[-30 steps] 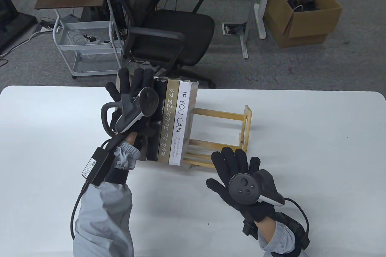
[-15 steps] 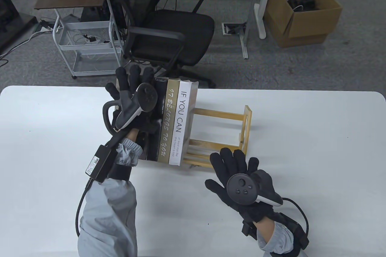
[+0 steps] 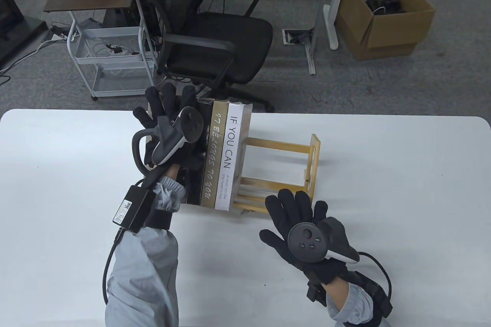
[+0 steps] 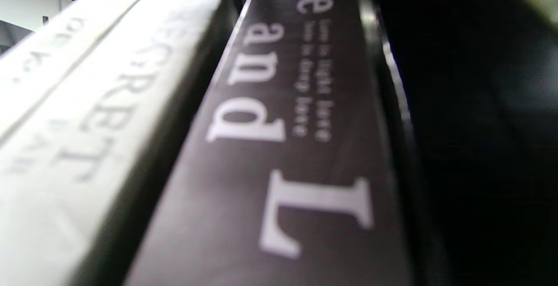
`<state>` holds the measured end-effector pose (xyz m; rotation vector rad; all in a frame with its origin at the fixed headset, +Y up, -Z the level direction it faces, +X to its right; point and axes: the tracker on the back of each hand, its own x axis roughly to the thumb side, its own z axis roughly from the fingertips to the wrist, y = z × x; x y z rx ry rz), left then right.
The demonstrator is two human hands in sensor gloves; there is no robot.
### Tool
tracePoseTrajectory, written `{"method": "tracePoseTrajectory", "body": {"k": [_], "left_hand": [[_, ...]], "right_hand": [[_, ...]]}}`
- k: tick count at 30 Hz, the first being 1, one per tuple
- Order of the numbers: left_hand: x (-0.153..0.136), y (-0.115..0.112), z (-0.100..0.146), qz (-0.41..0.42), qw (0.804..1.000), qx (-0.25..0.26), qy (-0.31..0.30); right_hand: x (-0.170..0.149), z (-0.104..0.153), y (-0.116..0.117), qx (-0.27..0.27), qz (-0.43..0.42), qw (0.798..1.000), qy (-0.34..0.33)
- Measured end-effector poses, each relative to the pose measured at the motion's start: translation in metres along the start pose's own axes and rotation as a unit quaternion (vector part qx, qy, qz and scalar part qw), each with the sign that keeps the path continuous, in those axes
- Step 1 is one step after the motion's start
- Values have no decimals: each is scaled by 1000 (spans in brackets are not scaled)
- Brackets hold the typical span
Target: Push a thick book into a tightly packed book rack slot
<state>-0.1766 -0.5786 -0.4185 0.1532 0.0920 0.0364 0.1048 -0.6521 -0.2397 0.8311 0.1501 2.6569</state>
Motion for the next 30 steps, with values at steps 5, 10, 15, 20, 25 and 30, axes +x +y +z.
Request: {"method": "tracePoseTrajectory", "body": {"k": [5, 10, 15, 20, 25, 30], "left_hand": [[1, 0, 1, 2, 1000, 6, 11], [3, 4, 9, -19, 999, 35, 18], [1, 11, 33, 18, 998, 56, 9], [-3, 20, 63, 37, 997, 68, -5], [-7, 26, 94, 52, 997, 52, -32], [-12, 29, 117, 89, 994, 31, -57]], "right_hand": [[0, 0, 0, -2, -2, 1000, 0], [1, 1, 0, -2, 0, 1000, -3], [2, 3, -2, -7, -2, 1000, -6], [2, 2, 0, -4, -1, 1000, -8], [4, 0, 3, 2, 4, 1000, -10], [5, 0, 4, 5, 7, 1000, -11]]}}
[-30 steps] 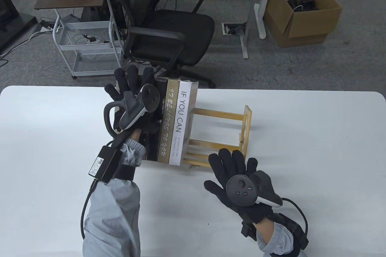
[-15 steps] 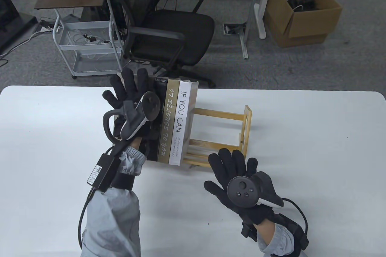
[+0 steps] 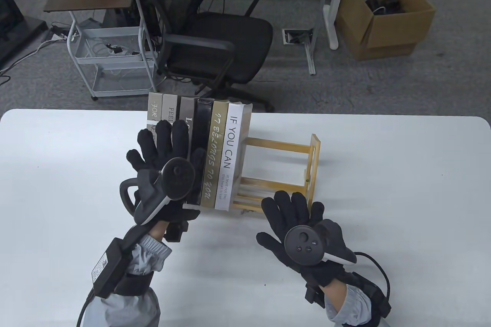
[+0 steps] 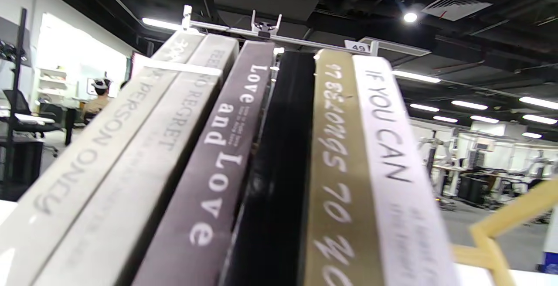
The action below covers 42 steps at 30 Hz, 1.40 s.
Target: Push a thick book into a tightly packed book rack slot
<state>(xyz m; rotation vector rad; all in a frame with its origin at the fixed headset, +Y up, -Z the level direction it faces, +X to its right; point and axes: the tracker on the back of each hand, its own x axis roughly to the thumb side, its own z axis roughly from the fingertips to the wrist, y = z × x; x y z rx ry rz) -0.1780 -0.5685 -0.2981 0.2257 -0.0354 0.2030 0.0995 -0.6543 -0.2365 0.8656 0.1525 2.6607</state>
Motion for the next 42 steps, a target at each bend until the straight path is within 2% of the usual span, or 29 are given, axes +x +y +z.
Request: {"method": "tracePoseTrajectory", "body": {"k": [7, 10, 19, 33, 42], "left_hand": [[-2, -11, 34, 35, 998, -29, -34], [-2, -22, 47, 41, 996, -52, -54], [9, -53, 73, 46, 990, -75, -107], [25, -76, 89, 23, 977, -152, -147], [30, -85, 89, 4, 974, -167, -151]], "right_hand": [[0, 0, 0, -6, 4, 1000, -2], [1, 0, 0, -30, 10, 999, -13], [1, 0, 0, -34, 9, 999, -15], [-1, 0, 1, -35, 6, 999, -17], [-1, -1, 2, -30, 11, 999, -16]]}}
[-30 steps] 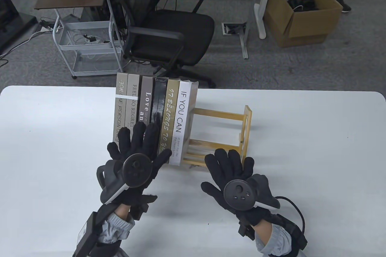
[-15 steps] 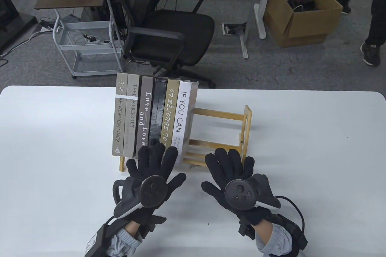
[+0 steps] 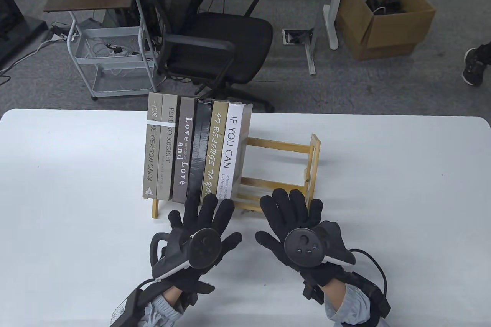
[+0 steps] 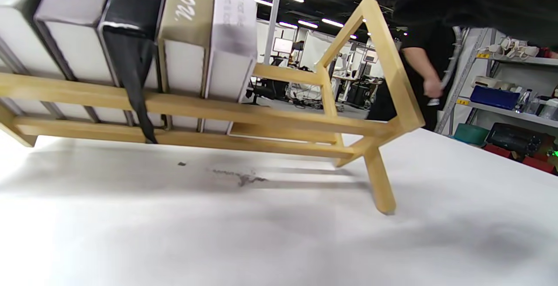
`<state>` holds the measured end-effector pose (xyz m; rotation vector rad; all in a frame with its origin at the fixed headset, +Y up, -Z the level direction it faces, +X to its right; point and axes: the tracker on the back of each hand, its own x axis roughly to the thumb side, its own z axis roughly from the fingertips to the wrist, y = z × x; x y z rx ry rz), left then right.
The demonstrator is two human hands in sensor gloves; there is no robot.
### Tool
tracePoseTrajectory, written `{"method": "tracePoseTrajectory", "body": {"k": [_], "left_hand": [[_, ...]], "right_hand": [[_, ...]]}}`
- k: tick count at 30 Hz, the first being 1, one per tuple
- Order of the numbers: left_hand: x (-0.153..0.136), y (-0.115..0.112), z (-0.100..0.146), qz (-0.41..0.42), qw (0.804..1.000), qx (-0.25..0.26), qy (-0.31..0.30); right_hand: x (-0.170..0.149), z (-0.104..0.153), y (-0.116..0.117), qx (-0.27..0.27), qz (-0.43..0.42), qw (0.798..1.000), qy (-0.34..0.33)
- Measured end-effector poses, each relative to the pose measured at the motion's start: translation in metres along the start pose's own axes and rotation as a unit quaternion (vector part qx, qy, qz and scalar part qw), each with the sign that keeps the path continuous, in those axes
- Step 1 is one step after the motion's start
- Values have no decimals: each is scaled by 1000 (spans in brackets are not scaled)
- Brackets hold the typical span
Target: Push a thick book into a tightly packed book rack slot
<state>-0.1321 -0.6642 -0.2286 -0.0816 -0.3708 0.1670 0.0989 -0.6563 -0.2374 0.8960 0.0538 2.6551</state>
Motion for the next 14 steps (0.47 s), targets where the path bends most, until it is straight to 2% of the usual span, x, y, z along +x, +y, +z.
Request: {"method": "tracePoseTrajectory", "body": {"k": [14], "left_hand": [[-3, 0, 0, 1, 1000, 10, 8]], "right_hand": [[1, -2, 1, 6, 2, 1000, 2]]}}
